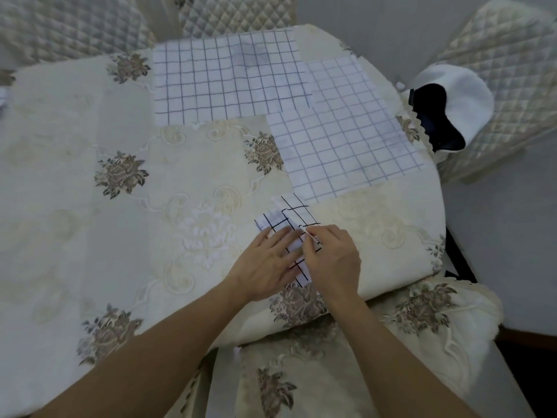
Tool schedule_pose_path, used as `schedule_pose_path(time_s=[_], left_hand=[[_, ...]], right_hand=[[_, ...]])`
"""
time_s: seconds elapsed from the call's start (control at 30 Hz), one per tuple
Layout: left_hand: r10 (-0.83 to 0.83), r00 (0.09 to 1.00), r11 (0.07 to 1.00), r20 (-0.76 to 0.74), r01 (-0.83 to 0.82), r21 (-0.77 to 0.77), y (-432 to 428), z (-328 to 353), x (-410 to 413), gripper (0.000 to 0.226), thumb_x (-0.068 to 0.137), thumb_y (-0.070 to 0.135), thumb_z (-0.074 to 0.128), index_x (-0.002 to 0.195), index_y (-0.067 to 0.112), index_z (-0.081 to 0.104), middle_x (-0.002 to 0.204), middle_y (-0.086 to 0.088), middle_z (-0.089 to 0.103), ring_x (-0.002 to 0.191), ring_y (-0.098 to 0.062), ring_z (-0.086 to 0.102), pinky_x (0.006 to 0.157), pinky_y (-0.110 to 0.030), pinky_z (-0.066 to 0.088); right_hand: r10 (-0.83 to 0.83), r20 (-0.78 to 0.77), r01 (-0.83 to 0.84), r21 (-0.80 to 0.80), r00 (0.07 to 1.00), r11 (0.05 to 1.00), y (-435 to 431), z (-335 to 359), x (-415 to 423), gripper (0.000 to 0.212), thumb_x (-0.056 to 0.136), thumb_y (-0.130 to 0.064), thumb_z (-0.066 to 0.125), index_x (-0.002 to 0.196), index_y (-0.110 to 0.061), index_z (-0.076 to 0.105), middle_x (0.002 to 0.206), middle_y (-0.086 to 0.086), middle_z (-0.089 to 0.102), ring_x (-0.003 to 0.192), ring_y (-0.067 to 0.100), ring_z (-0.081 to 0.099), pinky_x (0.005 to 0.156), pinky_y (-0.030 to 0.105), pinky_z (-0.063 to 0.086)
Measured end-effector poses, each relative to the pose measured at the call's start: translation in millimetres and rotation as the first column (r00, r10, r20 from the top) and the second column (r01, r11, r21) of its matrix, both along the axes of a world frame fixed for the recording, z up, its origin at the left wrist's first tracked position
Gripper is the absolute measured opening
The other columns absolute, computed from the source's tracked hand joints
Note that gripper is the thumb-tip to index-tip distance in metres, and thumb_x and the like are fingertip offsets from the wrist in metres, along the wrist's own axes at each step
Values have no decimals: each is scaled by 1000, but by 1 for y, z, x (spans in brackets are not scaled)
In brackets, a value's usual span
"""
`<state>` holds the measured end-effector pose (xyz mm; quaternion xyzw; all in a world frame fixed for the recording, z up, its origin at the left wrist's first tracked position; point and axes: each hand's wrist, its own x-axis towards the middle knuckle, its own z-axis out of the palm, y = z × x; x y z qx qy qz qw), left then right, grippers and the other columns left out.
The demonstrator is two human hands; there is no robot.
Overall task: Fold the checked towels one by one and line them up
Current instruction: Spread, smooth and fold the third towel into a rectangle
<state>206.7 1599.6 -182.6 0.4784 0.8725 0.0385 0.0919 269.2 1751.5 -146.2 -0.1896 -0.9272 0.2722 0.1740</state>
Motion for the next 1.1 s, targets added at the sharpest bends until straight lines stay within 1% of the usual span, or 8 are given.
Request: schedule_pose_path(time_s=[0.07,0.2,0.27,0.5,0.67,0.83,0.93,1.1], left_hand=[[74,997,997,15,-73,-7,-24,1,8,57,105,53,22,155,26,29,164,-3,23,151,-23,19,121,-48,20],[48,998,996,51,-45,-74,-60,-8,17,61,105,56,13,159,28,15,167,0,7,154,-19,5,123,-49,14],[51,998,995,42,-47,-84,-61,-11,18,61,105,57,11,159,29,14,167,0,5,154,-19,4,124,-49,13],[80,997,995,22,-78,-60,-54,-8,18,59,104,54,17,153,27,35,163,-3,27,150,-23,25,121,-51,22],[72,997,994,32,-69,-84,-55,-9,18,61,103,55,12,156,28,26,165,-3,21,152,-22,18,122,-51,19],[77,997,994,26,-75,-74,-55,-8,18,60,103,52,16,155,27,32,162,-4,30,150,-24,25,121,-51,22],[102,995,994,16,-101,-51,-54,-9,20,57,103,50,21,153,27,35,161,-3,32,149,-24,26,121,-50,23],[137,990,991,-11,-137,1,-50,-9,22,53,102,46,31,146,20,46,154,-3,43,143,-23,37,116,-47,32]], right_hand=[[-15,2,15,17,1000,1000,-5,-5,4,15,86,-17,70,100,-19,75,97,-6,70,87,19,60,63,32,51],[-13,4,13,46,1000,999,-12,-10,9,14,85,-14,71,98,-19,76,94,-5,70,85,20,59,62,26,43],[3,5,-3,67,1000,998,-15,-14,11,14,83,-13,73,96,-18,76,92,-5,70,83,20,60,63,24,41],[83,46,-87,106,996,991,-21,-28,19,17,79,-15,77,95,-18,77,93,-5,71,83,20,60,63,28,48],[159,104,-172,121,982,978,-21,-36,24,22,77,-15,79,99,-17,75,96,-3,71,86,24,62,64,30,51],[192,189,-213,101,963,972,-21,-41,27,30,81,-25,75,108,-15,71,105,-1,69,94,24,60,71,34,53],[235,197,-255,84,952,963,-20,-42,26,33,85,-29,64,113,-13,70,110,1,69,99,25,59,82,37,53],[280,234,-300,54,931,953,-18,-45,25,40,85,-26,59,120,-10,68,117,3,67,107,24,56,92,38,52]])
